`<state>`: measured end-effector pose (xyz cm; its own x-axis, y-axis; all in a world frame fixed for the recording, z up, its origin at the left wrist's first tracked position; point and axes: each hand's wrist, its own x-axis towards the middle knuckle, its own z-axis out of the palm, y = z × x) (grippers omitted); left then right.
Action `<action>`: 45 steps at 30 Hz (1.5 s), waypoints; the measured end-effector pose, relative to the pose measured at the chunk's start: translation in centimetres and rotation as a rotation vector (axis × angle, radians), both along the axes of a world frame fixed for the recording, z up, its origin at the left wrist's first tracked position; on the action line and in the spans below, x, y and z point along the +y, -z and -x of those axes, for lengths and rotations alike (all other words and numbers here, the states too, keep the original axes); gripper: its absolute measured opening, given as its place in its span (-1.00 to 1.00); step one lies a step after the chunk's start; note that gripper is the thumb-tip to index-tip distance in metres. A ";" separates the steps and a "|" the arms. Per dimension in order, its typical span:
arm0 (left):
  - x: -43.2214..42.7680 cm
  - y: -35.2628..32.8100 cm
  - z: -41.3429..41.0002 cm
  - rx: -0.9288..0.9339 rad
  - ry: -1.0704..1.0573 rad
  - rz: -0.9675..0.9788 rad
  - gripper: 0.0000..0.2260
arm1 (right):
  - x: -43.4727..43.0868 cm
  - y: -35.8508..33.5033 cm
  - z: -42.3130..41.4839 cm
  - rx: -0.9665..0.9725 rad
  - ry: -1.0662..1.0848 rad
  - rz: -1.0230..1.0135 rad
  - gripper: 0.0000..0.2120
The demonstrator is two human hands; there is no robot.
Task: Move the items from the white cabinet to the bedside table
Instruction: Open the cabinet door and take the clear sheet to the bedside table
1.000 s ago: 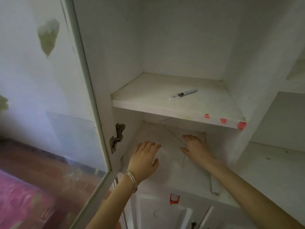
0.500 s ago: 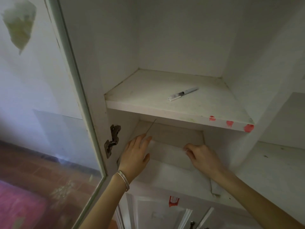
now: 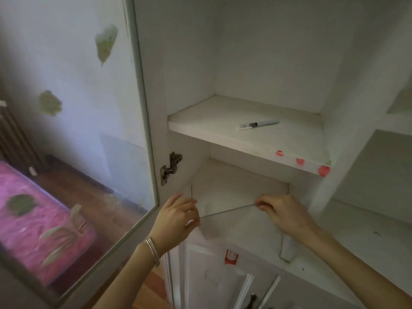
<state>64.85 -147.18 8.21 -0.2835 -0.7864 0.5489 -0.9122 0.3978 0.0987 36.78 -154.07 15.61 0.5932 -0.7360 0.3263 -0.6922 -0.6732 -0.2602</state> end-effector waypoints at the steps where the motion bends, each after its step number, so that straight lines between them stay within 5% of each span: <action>1: 1.4 -0.1 0.3 0.041 -0.025 -0.015 -0.96 | 0.2 -0.1 0.1 -0.020 -0.024 -0.010 -0.90; 7: 10.2 0.3 2.2 0.311 -0.205 -0.034 -0.87 | 2.8 -0.4 0.2 -0.315 -0.158 -0.292 -0.77; 11: 16.8 1.0 3.7 0.503 -0.335 0.035 -0.82 | 5.1 1.0 -0.3 -0.264 -0.290 -0.427 -0.77; 19: 29.9 3.7 5.3 0.453 -0.594 -0.210 -0.81 | 12.4 2.3 -4.3 -0.016 -0.597 -0.309 -0.88; 27: 42.4 2.8 6.4 0.572 -0.921 -0.129 -0.78 | 25.5 3.4 -12.5 0.150 -0.980 0.108 -0.84; 45: 81.9 3.5 7.6 0.594 -1.616 -0.115 -0.85 | 66.8 6.4 -25.1 0.322 -1.464 0.170 -0.85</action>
<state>57.23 -65.30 4.68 0.9754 -0.0876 0.2025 -0.1804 -0.8448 0.5038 61.90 -87.25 9.17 0.8093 0.5842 0.0609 0.5874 -0.8051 -0.0830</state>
